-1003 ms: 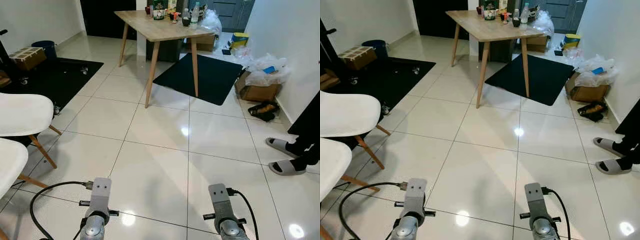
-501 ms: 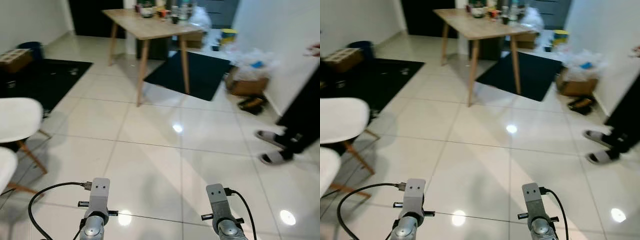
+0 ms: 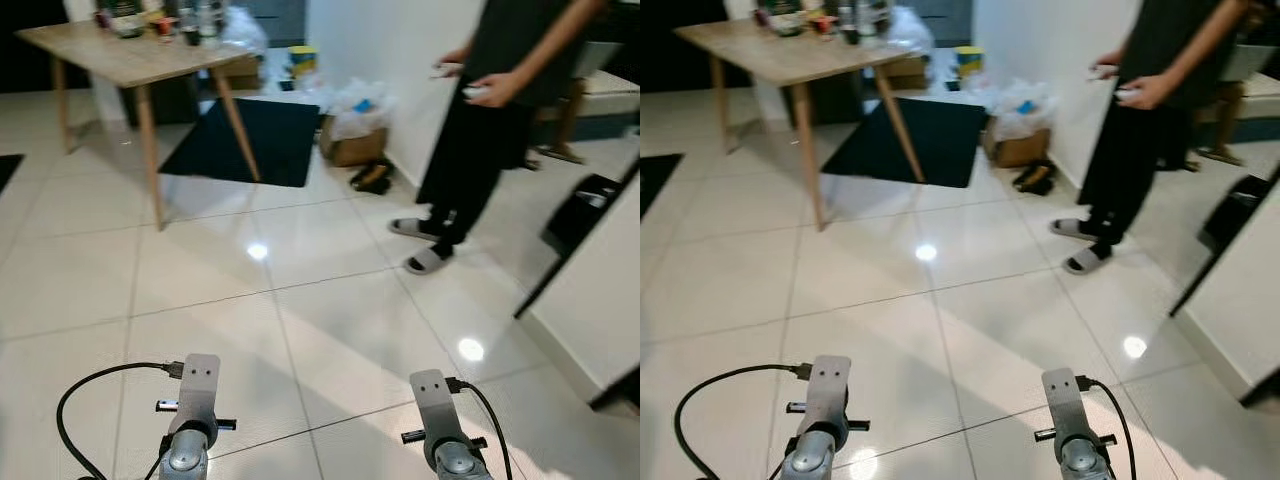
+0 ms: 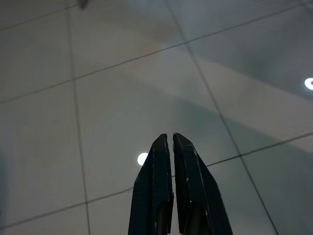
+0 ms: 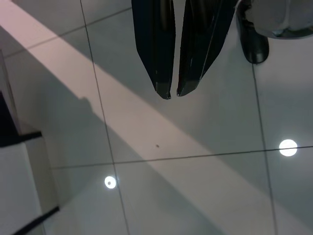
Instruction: Restocking fridge
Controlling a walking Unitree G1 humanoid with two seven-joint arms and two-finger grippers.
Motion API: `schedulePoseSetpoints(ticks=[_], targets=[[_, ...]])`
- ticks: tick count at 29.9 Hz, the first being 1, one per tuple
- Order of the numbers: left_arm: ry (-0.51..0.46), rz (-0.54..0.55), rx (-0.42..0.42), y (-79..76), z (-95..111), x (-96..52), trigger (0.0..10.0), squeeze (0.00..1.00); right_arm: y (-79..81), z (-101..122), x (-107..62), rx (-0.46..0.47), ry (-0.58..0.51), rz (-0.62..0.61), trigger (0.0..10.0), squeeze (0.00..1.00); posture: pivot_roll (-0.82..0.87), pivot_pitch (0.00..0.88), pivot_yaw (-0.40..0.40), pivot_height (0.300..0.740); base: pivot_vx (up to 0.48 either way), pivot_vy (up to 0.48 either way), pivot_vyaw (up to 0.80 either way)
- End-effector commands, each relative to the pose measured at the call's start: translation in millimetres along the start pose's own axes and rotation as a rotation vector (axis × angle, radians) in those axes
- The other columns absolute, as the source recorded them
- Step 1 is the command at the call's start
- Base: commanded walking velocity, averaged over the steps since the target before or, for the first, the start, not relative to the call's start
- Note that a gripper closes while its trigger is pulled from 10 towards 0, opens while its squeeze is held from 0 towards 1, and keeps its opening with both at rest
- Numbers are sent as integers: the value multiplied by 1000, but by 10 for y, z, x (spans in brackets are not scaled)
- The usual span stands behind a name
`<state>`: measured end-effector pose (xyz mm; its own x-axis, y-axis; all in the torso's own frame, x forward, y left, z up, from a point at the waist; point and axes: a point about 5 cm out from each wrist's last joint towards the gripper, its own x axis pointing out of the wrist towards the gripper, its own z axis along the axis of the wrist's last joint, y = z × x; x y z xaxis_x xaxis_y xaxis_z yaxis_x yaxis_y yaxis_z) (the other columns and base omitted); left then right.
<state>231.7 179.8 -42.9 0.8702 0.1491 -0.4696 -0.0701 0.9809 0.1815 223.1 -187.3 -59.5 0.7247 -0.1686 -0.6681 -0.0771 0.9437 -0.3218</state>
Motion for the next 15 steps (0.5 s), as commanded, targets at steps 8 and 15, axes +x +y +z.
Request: schedulePoseSetpoints(ticks=[8, 15], targets=[[17, 20, -17, 10, -24, -5, 10000, 0, -9, -35, -5, -11, 13, 1, 10000, 0, 6, 0, -35, 740, 0, 0, -800], [16, -4, -67, -13, -16, -3, 10000, 0, -10, -19, -1, -21, 8, 4, 10000, 0, 7, 0, -37, 740, 0, 0, -800]])
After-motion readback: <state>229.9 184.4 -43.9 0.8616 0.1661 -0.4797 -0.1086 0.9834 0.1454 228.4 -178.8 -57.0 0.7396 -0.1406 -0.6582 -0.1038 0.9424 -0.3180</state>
